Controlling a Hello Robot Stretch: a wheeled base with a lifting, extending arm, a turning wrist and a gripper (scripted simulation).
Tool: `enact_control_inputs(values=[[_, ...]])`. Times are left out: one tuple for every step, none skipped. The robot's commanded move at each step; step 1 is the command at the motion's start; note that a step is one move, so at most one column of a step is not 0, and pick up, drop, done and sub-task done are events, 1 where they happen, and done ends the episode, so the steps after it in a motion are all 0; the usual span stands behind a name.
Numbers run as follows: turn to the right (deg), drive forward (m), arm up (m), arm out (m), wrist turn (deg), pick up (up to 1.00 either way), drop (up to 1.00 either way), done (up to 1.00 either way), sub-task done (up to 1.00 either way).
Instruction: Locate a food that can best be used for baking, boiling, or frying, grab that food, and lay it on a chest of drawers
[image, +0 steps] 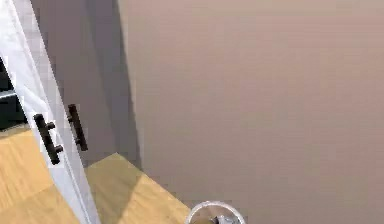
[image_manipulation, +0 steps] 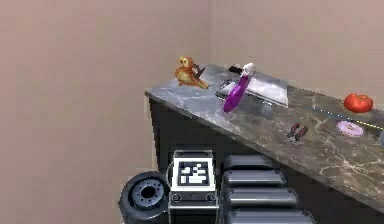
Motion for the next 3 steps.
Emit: enact_control_inputs(values=[[-45.0, 0.00, 0.00, 0.00, 0.0, 0.00, 0.00, 0.00, 0.00], [-15.0, 0.00, 0.00, 0.00, 0.0, 0.00, 0.00, 0.00, 0.00], [0.0, 0.85, 0.00, 0.00, 0.0, 0.00, 0.00, 0.00, 0.00]])
